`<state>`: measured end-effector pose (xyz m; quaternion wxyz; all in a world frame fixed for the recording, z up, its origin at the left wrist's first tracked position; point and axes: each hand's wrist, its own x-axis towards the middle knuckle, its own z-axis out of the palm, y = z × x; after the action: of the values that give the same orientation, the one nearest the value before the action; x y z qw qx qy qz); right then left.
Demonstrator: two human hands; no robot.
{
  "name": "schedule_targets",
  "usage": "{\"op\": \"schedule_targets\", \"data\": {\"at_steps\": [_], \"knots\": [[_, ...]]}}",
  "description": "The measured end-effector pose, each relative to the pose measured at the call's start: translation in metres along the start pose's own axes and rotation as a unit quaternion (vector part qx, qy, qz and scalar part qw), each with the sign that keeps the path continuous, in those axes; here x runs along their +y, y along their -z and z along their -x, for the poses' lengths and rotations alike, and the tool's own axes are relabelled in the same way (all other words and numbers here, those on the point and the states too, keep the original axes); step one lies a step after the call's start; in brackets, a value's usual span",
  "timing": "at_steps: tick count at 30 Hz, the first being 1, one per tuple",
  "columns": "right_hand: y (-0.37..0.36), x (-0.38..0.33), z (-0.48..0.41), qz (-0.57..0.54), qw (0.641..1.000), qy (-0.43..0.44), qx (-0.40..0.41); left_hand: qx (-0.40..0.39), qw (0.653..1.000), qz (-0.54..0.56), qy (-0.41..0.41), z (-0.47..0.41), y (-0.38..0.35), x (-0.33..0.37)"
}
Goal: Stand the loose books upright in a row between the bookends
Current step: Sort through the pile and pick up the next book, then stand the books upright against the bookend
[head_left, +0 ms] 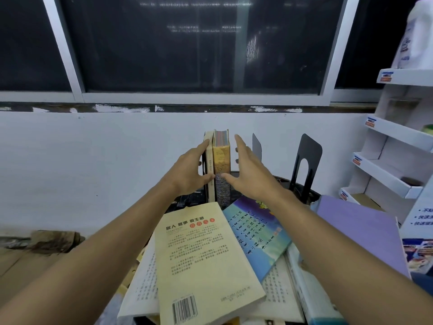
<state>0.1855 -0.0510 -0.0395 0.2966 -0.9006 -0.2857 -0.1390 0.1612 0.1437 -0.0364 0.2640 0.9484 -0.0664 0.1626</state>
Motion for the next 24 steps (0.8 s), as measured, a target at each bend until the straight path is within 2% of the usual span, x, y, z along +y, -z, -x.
{"op": "schedule_targets", "data": {"at_steps": [2,6,8,16,24], "knots": [[0.004,-0.002,0.011,0.006,1.000,-0.002,-0.008,0.007,1.000,-0.003,0.002,0.014,0.005,0.004],[0.004,-0.005,0.036,-0.001,0.997,-0.008,-0.074,0.010,1.000,0.013,0.010,0.057,0.014,0.013],[0.002,-0.010,0.051,-0.012,0.997,-0.014,-0.076,0.004,1.000,-0.002,0.026,0.081,0.018,0.017],[0.000,-0.024,0.095,0.016,0.985,-0.002,-0.172,-0.045,0.995,-0.032,0.080,0.160,0.020,0.017],[-0.010,-0.029,0.094,0.039,0.975,0.002,-0.220,-0.094,0.988,-0.048,0.112,0.184,0.007,0.012]]}}
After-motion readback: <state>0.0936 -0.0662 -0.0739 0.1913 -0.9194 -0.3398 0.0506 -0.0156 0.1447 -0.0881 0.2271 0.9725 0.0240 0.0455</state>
